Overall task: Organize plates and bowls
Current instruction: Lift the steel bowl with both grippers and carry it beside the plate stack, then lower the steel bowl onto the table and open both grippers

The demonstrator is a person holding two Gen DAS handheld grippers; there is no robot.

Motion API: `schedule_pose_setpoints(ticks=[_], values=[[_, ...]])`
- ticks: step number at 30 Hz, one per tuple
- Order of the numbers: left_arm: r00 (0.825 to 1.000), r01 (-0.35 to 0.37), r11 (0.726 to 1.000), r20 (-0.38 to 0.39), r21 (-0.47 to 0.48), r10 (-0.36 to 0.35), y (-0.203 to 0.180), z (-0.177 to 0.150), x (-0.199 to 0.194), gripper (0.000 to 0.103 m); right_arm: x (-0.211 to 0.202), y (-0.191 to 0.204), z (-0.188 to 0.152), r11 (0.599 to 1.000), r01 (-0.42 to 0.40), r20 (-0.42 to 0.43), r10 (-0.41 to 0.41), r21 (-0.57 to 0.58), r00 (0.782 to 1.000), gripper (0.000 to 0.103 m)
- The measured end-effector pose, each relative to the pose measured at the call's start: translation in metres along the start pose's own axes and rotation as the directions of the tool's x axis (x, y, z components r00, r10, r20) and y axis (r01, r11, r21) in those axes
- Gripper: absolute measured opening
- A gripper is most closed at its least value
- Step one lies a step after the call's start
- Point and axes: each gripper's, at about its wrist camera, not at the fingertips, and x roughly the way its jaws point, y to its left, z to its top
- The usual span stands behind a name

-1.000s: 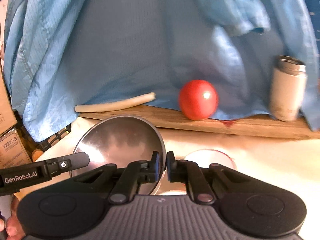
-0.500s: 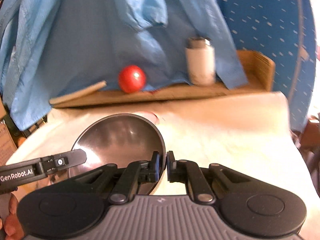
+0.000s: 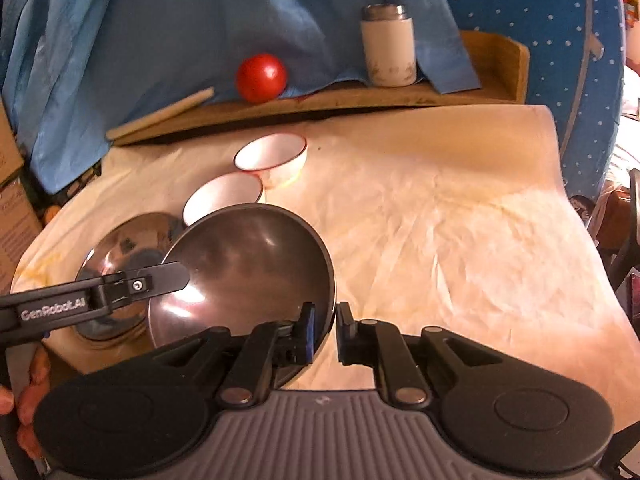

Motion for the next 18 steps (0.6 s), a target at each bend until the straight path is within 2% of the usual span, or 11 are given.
schedule_pose_setpoints(ticks=[8,18], values=[[0.999,-0.004,1.0,-0.037,-0.005,0.004,0.0,0.0,0.011,0.024,0.01,-0.007,0.009,1.0,0.001,-0.017,-0.001,0.0,1.0,0.012],[0.999,-0.018,1.0,-0.035,-0.001,0.018,-0.002,0.005,0.02,0.026,0.018,-0.016,0.016,1.0,-0.015,-0.017,0.015,-0.004,1.0,0.014]])
